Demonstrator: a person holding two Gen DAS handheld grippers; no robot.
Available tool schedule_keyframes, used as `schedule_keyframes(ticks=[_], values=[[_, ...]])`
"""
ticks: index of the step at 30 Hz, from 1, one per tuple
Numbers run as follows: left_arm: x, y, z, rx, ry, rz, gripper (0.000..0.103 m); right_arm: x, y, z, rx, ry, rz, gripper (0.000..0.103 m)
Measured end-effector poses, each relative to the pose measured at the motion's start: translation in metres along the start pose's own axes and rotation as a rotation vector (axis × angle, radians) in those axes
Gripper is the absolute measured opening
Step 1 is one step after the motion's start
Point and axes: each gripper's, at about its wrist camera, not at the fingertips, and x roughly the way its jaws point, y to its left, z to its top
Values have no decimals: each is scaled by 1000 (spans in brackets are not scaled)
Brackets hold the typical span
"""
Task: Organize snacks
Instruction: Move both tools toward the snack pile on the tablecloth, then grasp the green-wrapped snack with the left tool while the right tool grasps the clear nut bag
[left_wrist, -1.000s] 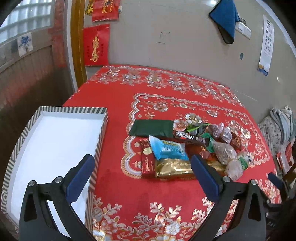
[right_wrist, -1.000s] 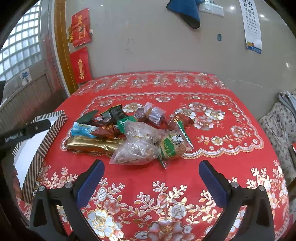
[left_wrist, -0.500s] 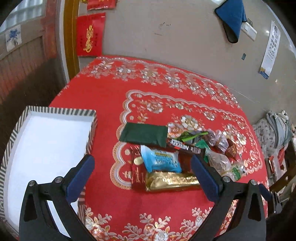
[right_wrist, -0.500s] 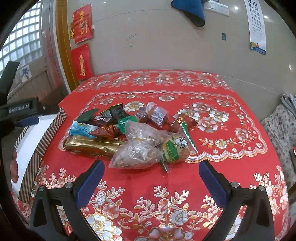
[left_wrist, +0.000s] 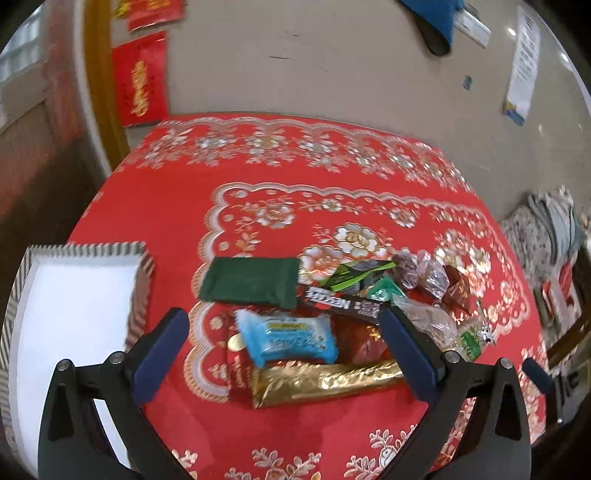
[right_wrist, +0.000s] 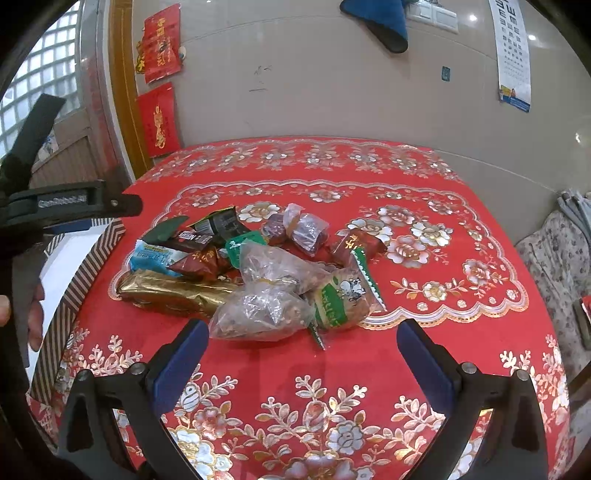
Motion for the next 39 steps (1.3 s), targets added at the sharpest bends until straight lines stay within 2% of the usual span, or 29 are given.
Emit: schedule_keyframes(ticks=[4, 10, 15, 18, 25, 33, 39], values=[[13, -14, 5, 59, 20, -18, 103, 1, -6, 1, 14, 4, -7, 103], [24, -27, 8, 73, 24, -41, 103, 7, -10, 2, 24, 17, -10, 103], [26, -42, 9, 139, 6, -9, 103, 11, -9, 6, 17, 22, -14, 103], [29, -48, 11, 157, 12, -25, 103, 13, -12, 8, 24, 25, -13, 103], [37, -53, 17, 168, 27, -51, 103, 17, -15, 11, 31, 37, -19, 103], [41, -61, 20, 228, 35, -66, 103, 17, -18, 11, 35, 38, -27, 103], [45, -62, 20, 236, 41, -38, 103, 18, -19, 12, 37, 38, -31, 103]])
